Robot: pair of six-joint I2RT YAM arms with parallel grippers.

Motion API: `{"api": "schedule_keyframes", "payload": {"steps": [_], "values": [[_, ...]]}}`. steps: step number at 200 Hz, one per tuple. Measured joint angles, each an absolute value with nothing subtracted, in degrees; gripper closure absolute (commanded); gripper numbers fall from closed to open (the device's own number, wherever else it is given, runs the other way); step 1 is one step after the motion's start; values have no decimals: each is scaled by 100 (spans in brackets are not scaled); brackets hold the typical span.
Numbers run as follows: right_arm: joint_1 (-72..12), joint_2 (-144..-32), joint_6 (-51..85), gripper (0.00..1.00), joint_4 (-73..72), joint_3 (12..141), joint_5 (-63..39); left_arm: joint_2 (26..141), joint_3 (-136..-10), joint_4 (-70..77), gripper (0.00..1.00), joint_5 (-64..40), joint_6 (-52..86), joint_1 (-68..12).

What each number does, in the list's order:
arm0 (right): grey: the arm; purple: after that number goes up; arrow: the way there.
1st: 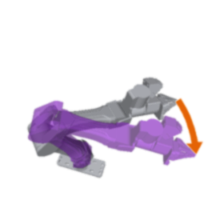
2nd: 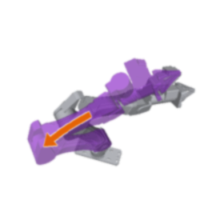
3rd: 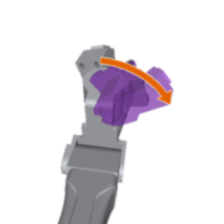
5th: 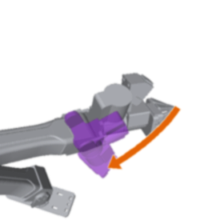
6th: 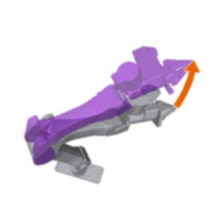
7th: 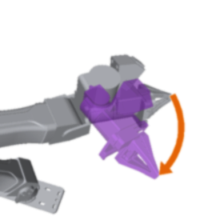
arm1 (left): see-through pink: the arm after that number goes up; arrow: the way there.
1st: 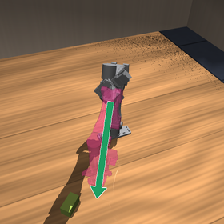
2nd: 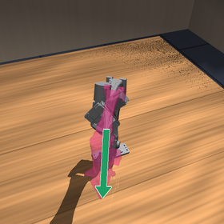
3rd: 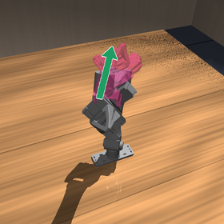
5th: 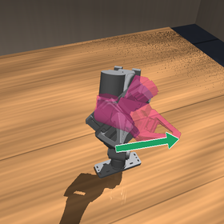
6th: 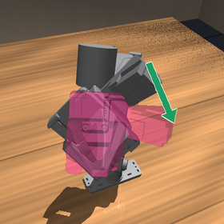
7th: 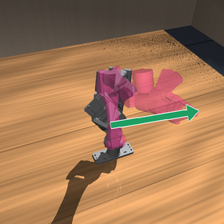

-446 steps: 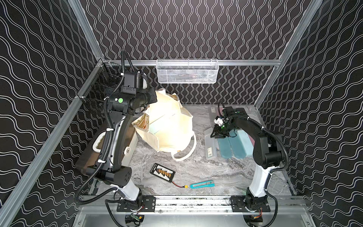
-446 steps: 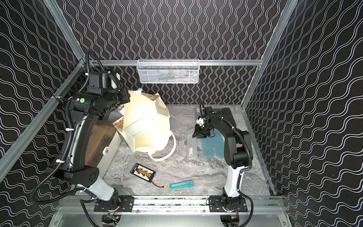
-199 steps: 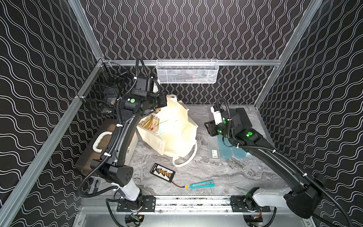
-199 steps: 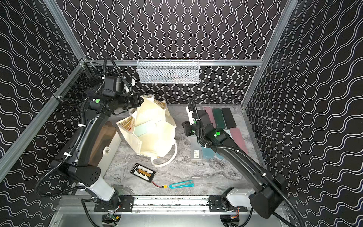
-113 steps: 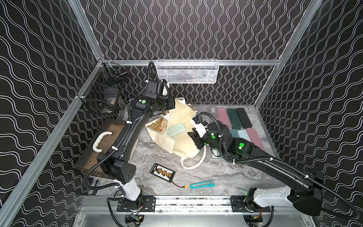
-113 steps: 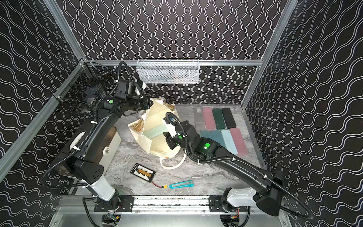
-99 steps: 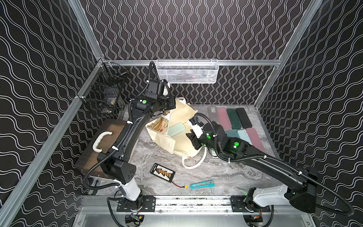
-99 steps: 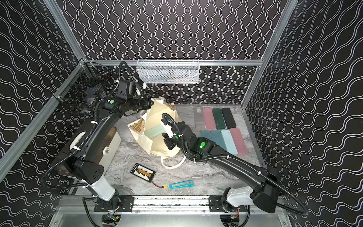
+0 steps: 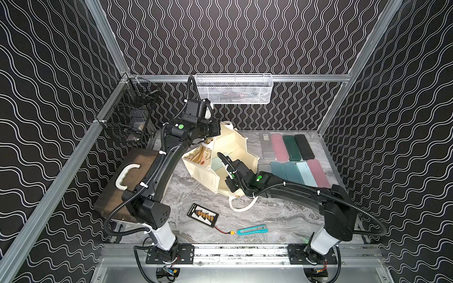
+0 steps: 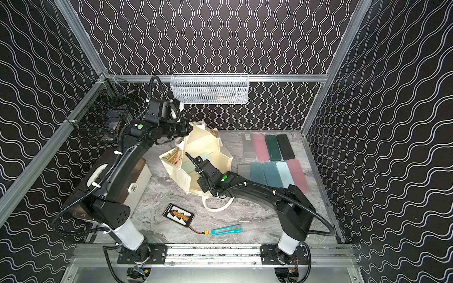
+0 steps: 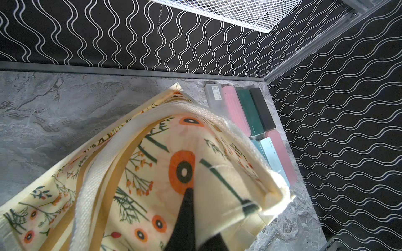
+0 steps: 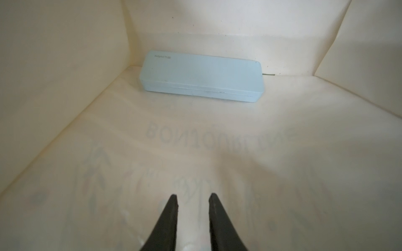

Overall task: Take out the pencil case from the canvas bag
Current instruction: Pick up the pencil case from the canvas bag.

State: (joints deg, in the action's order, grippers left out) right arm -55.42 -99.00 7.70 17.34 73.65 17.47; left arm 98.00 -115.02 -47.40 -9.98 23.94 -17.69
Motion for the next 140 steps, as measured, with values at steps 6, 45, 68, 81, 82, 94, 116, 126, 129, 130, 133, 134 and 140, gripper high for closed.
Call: {"api": "schedule_keyframes", "payload": {"steps": [6,45,68,81,82,94,116,126,129,130,133,134,140], "values": [[-5513,-10003,869,69,1728,7443,1754,9800,-11520,-4740,100,-1000,2394,-1772],[-5315,-10613,1723,57,1863,8018,1813,9614,-11428,-4753,100,-1002,2410,-1785],[-5177,-10822,2370,52,1999,8250,1804,9347,-11244,-4670,100,-1037,2458,-1791],[-5065,-10838,2792,49,2047,8278,1785,9201,-11120,-4626,100,-1070,2547,-1793],[-5052,-10838,2836,49,2051,8278,1785,9192,-11113,-4626,100,-1072,2547,-1793],[-4941,-10838,3251,46,2067,8278,1728,9056,-11004,-4615,100,-1096,2550,-1793],[-4770,-10816,3948,40,2064,8270,1629,8875,-10892,-4584,100,-1199,2554,-1796],[-4744,-10763,4213,38,2036,8219,1577,8799,-10836,-4571,100,-1262,2554,-1796],[-4744,-10735,4327,37,2023,8193,1566,8779,-10818,-4563,100,-1273,2554,-1796],[-4744,-10731,4346,36,2023,8187,1564,8774,-10814,-4560,100,-1278,2554,-1796],[-4744,-10707,4423,36,2014,8165,1557,8750,-10792,-4541,100,-1299,2554,-1796],[-4742,-10696,4462,36,2010,8152,1555,8742,-10781,-4530,100,-1308,2552,-1796],[-4733,-10645,4619,34,1975,8106,1551,8698,-10737,-4477,100,-1352,2552,-1796]]}}
